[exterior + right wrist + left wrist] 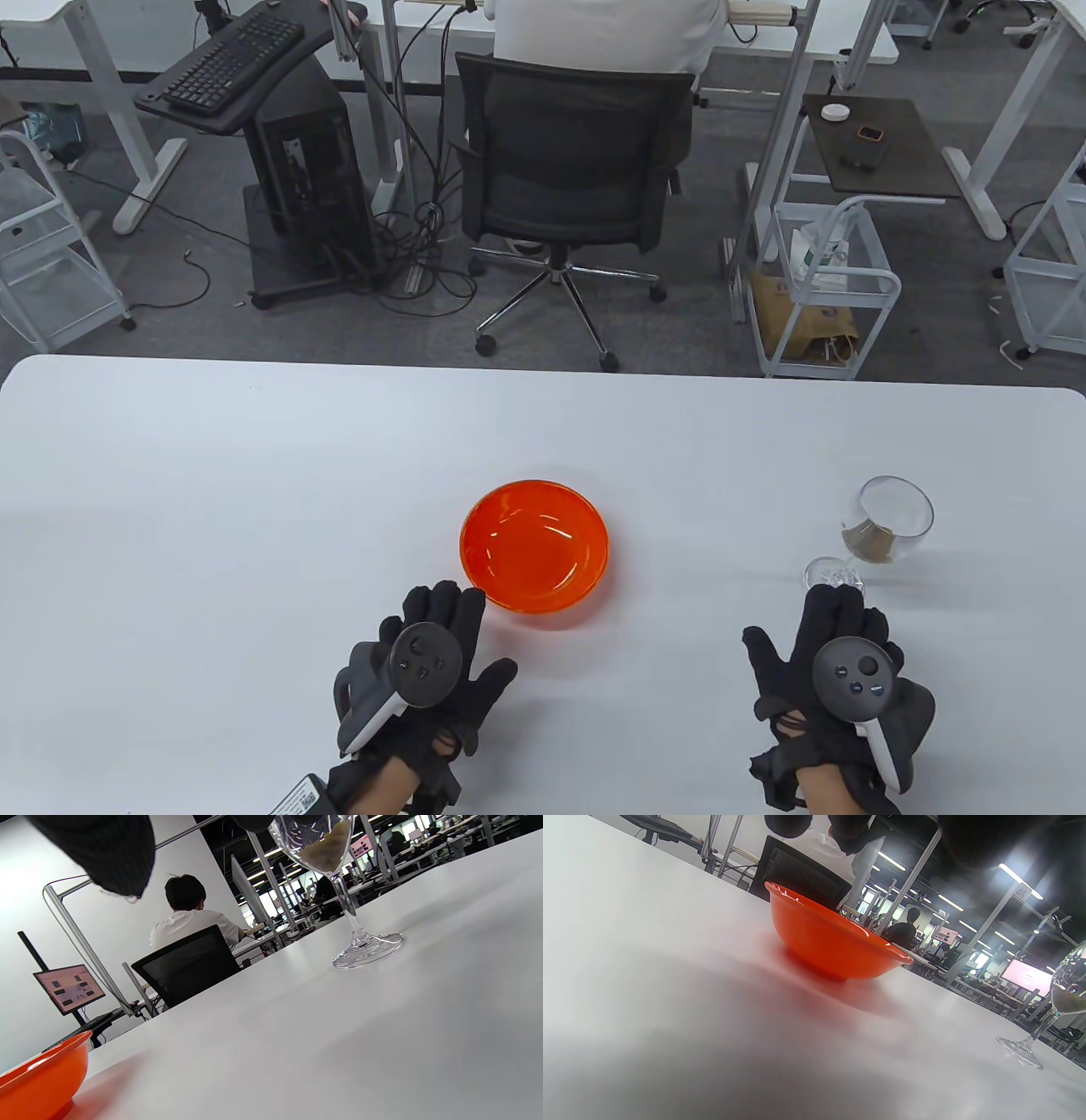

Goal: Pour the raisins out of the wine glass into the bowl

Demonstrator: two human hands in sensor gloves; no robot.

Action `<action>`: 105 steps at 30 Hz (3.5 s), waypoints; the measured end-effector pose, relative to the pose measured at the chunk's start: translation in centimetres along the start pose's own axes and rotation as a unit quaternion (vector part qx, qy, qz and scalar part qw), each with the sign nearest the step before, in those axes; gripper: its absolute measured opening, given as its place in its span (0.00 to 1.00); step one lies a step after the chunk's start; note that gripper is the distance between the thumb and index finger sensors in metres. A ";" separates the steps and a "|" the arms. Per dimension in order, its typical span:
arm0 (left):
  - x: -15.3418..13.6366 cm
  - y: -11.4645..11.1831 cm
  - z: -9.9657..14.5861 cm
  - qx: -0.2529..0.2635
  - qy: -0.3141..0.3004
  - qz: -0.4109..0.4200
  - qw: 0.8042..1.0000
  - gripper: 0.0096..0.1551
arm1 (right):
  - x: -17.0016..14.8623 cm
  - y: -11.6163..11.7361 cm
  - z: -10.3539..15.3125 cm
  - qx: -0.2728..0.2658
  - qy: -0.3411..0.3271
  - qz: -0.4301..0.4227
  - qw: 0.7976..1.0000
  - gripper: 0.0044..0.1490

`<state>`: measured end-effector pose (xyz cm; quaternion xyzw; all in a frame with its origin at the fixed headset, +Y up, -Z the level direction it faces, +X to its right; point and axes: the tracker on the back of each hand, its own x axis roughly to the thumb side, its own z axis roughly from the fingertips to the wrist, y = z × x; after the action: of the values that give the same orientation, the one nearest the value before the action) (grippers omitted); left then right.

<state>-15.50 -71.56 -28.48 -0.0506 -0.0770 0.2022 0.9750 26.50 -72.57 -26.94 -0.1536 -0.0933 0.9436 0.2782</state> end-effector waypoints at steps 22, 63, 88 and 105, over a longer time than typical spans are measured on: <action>0.0 -0.2 0.1 -0.001 -0.010 0.012 1.000 0.52 | -6.1 -0.8 -2.3 -0.025 0.101 -0.120 0.987 0.60; -0.5 -0.5 -0.9 -0.021 0.007 -0.010 1.000 0.54 | -9.2 2.0 -12.1 -0.009 0.223 -0.269 0.937 0.32; -0.8 -0.4 -0.9 -0.021 -0.031 0.040 0.998 0.46 | -6.9 0.8 -8.6 0.037 0.163 -0.311 0.936 0.26; -2.0 -1.5 -1.6 -0.034 -0.023 0.109 0.993 0.45 | 0.8 1.8 -2.8 0.124 0.045 -0.314 0.940 0.27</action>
<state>-16.46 -73.85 -30.11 -0.0872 -0.0998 0.3054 0.9430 25.91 -73.30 -30.23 -0.1229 -0.0062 0.8045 0.5811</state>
